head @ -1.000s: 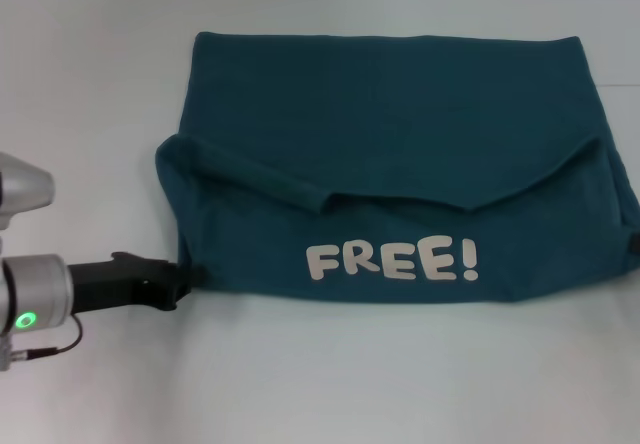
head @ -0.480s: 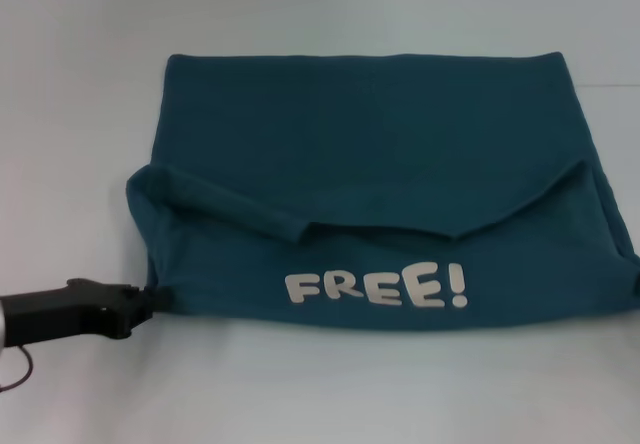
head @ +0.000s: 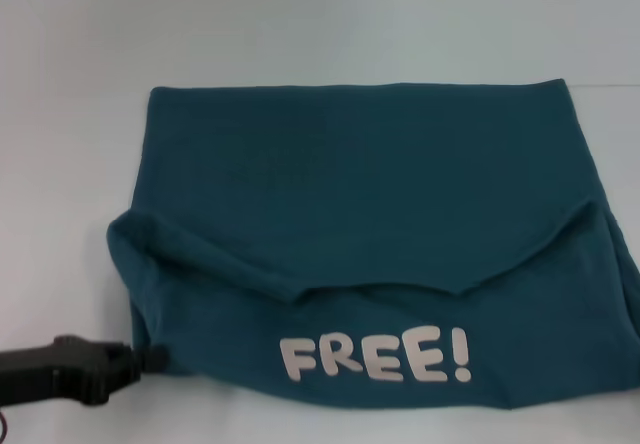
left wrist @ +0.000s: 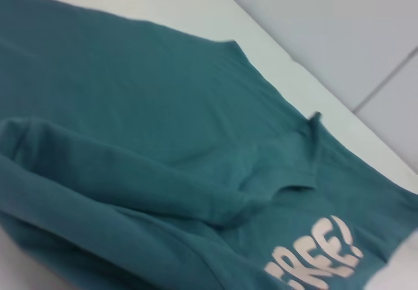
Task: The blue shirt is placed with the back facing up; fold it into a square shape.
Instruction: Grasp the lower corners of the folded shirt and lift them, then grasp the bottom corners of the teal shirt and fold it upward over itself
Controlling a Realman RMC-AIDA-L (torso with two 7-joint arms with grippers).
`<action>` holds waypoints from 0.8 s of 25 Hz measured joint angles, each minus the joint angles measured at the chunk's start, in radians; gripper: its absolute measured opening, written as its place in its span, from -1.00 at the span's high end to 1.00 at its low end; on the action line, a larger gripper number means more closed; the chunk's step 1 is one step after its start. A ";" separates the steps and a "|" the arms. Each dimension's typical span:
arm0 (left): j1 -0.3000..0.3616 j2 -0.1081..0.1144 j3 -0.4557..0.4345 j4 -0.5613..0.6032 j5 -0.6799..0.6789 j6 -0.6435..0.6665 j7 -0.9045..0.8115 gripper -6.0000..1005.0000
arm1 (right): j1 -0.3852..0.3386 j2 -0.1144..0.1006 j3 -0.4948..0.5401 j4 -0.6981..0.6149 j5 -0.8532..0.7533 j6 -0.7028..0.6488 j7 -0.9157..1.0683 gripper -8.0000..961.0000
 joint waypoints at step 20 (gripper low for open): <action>0.061 -0.005 -0.036 0.013 0.061 0.227 0.031 0.95 | -0.032 -0.020 0.025 -0.068 -0.102 -0.150 -0.029 0.93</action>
